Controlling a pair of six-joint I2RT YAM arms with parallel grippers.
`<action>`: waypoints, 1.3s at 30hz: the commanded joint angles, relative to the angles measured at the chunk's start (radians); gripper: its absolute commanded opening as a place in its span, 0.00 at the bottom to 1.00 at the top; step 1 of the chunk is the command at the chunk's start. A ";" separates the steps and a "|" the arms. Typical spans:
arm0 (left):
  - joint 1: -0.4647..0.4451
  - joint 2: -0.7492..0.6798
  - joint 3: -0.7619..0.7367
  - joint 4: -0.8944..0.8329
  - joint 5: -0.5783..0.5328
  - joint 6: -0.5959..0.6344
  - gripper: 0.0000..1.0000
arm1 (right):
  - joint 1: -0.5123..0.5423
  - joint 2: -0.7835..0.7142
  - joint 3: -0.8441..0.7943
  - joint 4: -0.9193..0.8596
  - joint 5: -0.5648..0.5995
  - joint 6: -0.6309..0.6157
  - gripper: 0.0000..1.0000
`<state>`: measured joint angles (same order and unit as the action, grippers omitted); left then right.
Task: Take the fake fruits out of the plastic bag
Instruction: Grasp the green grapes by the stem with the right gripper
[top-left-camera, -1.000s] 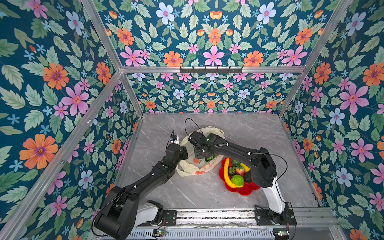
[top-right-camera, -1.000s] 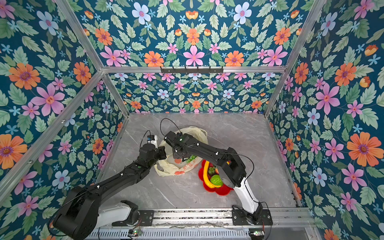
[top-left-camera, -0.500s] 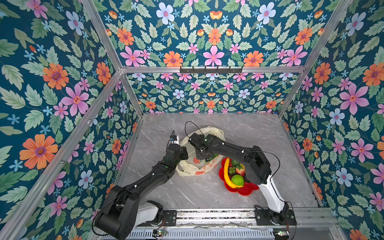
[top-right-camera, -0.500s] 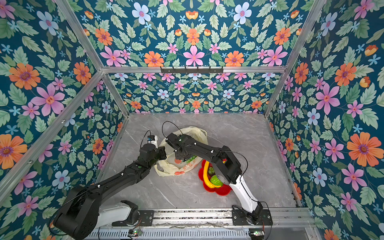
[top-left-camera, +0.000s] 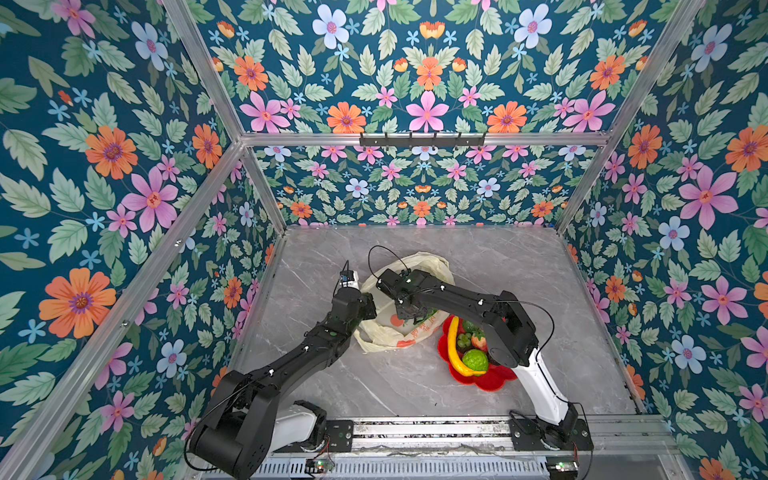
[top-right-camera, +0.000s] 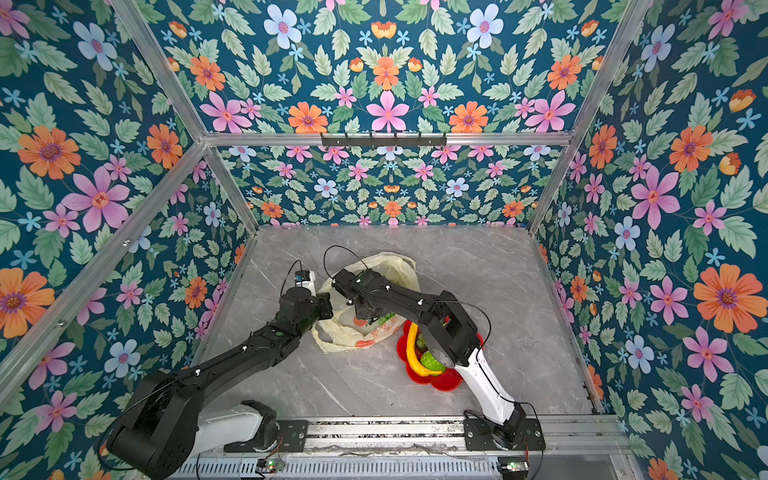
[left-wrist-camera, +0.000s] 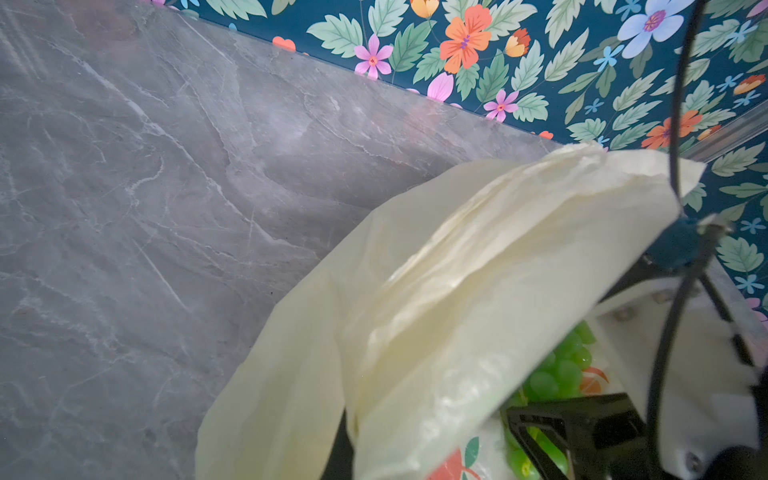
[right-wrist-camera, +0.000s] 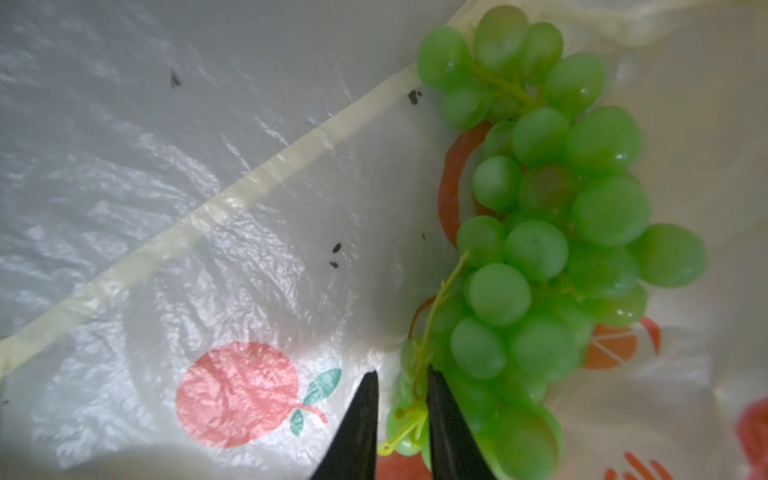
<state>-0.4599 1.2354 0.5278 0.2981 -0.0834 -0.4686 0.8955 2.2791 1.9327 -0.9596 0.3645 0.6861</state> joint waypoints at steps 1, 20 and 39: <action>0.000 0.001 0.001 0.010 -0.014 0.008 0.00 | 0.004 -0.009 0.000 -0.047 0.089 0.007 0.22; 0.000 0.004 0.001 0.010 -0.016 0.008 0.00 | 0.006 -0.009 -0.007 -0.113 0.212 0.015 0.06; 0.000 0.031 0.017 -0.004 -0.021 0.007 0.00 | 0.021 -0.123 -0.069 -0.018 0.185 -0.032 0.00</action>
<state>-0.4599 1.2636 0.5358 0.2920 -0.0925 -0.4686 0.9138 2.1746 1.8641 -0.9943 0.5518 0.6731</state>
